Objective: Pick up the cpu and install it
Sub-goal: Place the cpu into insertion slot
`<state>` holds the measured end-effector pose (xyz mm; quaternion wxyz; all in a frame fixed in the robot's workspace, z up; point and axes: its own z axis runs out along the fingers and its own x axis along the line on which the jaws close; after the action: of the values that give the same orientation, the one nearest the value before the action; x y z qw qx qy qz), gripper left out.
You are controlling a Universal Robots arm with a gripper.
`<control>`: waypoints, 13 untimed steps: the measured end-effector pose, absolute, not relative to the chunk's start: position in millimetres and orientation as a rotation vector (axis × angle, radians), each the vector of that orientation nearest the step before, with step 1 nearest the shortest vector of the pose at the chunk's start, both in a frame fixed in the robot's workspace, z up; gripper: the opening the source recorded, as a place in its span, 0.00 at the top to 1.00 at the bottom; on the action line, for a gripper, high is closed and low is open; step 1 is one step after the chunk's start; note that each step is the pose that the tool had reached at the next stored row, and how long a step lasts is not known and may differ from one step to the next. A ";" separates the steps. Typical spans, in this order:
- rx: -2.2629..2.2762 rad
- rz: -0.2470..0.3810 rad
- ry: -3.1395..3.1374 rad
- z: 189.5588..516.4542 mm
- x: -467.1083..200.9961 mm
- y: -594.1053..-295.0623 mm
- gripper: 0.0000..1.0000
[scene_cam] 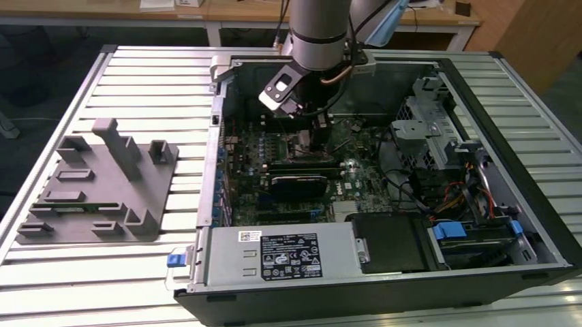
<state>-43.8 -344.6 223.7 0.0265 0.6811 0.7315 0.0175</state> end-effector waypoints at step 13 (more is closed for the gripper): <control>2.101 0.048 2.259 214.9 -44.3 -344.2 0.45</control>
<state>-44.3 -344.2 214.9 0.0283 0.6807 0.7318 0.0155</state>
